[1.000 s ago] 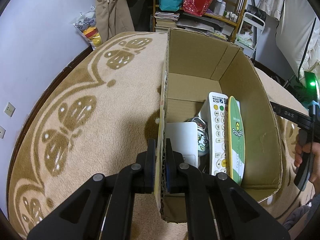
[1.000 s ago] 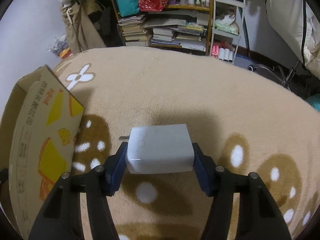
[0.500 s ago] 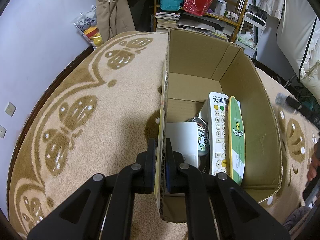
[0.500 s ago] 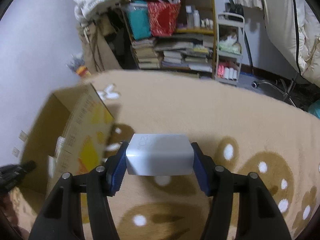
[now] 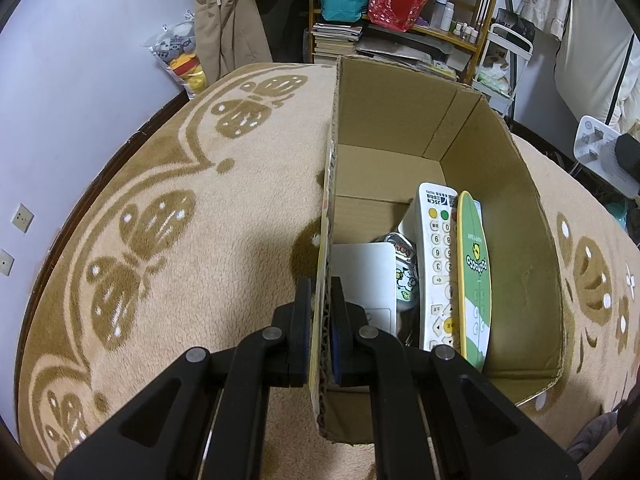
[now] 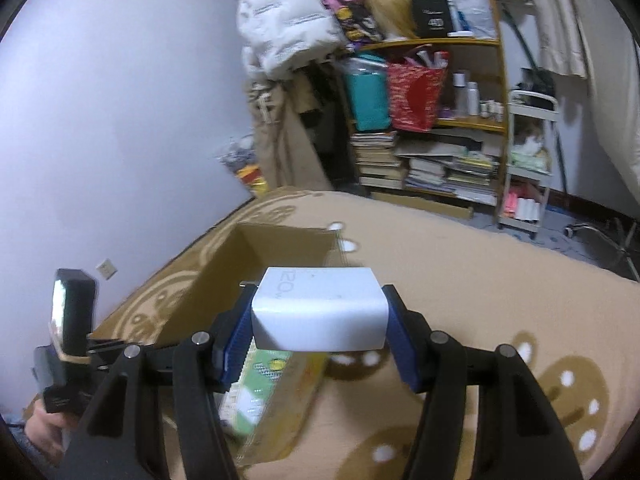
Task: Organize rigid objects
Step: 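Carry the white charger into the box and release it with the right tool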
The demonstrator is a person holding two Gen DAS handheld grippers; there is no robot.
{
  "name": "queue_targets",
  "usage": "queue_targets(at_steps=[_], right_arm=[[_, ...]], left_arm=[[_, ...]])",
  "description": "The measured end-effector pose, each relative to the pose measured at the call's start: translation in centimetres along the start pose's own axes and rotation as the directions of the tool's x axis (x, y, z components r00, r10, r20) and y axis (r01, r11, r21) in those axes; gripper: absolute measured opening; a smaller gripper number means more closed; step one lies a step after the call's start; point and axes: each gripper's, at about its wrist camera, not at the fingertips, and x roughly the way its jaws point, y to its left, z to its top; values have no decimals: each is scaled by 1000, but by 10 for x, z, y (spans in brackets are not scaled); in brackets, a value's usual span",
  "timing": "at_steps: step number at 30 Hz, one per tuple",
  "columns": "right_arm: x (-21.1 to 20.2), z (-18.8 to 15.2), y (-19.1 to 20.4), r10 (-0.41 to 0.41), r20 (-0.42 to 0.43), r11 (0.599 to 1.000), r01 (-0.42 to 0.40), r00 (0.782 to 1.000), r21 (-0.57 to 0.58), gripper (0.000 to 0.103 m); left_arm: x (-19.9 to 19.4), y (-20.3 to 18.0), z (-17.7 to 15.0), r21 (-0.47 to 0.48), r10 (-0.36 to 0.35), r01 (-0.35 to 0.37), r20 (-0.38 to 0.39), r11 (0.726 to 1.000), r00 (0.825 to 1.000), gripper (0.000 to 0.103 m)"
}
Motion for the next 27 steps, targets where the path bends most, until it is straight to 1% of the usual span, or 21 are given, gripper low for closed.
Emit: queue_targets(at_steps=[3,8,10,15,24,27], right_arm=[[2,-5,17,52,-12,998,-52,999,-33,65],[6,-16,36,96,-36,992,-98,995,-75,65],[10,-22,43,102,-50,989,-107,994,-99,65],[21,-31,48,99,-87,986,-110,991,-125,65],[35,-38,52,77,-121,984,-95,990,-152,65],[43,-39,54,50,-134,981,-74,990,-180,65]], left_arm=[[0,0,0,4,4,-4,2,1000,1000,9],[0,0,0,7,4,-4,4,1000,1000,9],[0,0,0,6,5,-5,3,1000,1000,9],[0,0,0,3,2,-2,3,1000,1000,9],[-1,-2,1,2,-2,2,3,1000,1000,9],[-1,-2,1,3,-2,2,3,1000,1000,9]])
